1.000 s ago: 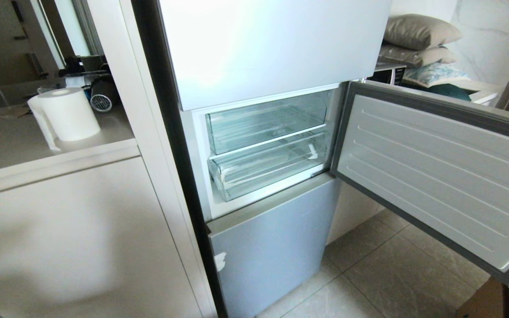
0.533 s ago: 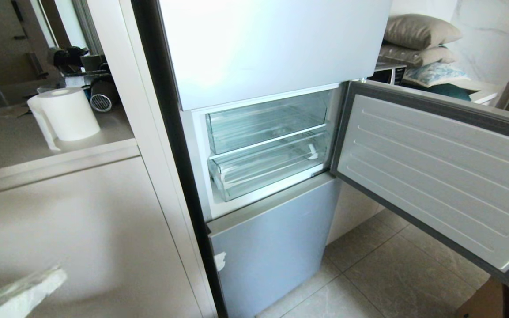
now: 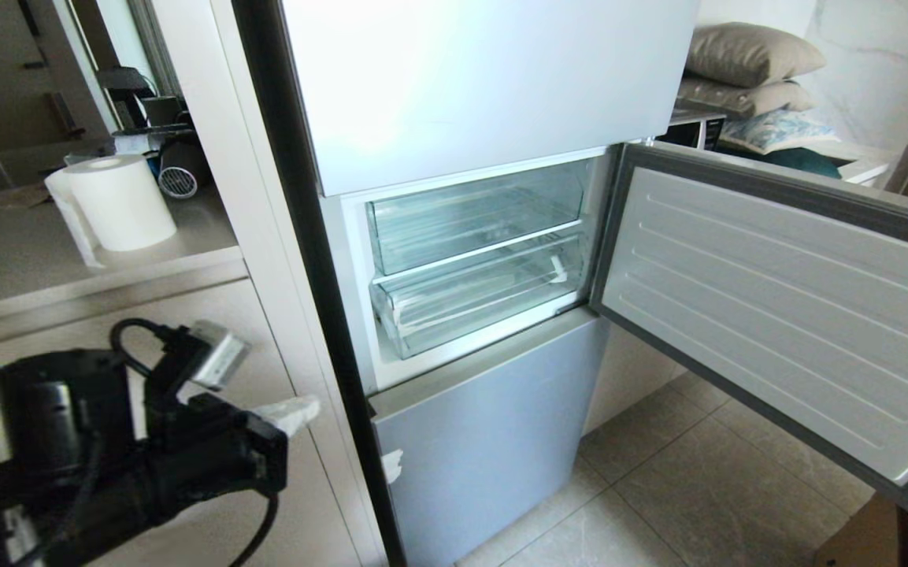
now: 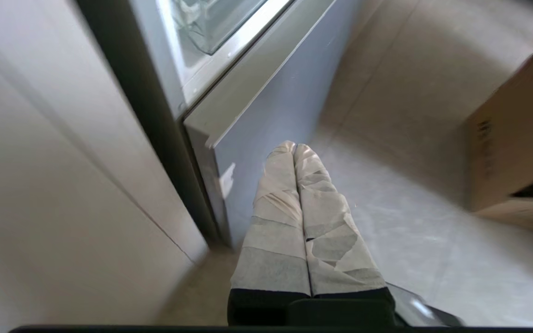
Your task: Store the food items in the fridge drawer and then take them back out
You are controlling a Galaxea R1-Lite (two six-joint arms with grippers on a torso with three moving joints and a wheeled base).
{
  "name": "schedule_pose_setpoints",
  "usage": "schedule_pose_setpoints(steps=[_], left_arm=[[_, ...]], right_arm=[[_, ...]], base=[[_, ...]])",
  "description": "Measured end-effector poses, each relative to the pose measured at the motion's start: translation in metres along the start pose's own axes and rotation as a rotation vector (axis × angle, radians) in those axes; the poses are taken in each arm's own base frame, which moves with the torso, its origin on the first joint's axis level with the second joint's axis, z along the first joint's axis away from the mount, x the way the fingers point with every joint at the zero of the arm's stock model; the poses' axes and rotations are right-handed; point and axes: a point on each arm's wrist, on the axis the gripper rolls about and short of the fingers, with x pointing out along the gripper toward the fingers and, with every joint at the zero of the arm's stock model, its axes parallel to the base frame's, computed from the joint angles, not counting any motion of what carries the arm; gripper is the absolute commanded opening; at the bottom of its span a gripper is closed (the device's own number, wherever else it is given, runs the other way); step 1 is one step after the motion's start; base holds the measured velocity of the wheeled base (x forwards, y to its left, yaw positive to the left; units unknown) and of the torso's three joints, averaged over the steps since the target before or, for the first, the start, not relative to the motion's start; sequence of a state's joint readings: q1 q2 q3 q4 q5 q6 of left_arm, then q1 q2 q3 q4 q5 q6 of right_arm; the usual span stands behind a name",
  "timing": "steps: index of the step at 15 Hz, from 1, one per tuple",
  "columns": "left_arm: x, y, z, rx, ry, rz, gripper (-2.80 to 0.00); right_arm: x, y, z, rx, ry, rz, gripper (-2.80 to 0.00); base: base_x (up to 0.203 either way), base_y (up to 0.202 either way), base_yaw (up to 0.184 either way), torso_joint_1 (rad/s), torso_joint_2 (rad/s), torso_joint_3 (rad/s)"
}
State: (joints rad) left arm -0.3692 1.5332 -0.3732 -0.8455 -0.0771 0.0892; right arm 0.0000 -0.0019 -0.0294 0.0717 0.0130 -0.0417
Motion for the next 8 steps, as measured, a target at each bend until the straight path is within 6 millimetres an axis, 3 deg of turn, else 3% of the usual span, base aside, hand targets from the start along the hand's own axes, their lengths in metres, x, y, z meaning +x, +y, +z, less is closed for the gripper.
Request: schedule_pose_setpoints(steps=[4, 8], left_arm=[[0.061, -0.025, -0.011, 0.050, -0.033, 0.095, -2.80], [0.120, -0.035, -0.005, 0.053, -0.120, 0.207, -2.80]], right_arm=[[0.000, 0.000, 0.000, 0.024, 0.001, -0.004, -2.80], [0.000, 0.000, 0.000, 0.025, 0.000, -0.004, -2.80]], base=[[0.000, 0.000, 0.000, 0.000, 0.00, 0.000], [0.000, 0.000, 0.000, 0.000, 0.00, 0.000]])
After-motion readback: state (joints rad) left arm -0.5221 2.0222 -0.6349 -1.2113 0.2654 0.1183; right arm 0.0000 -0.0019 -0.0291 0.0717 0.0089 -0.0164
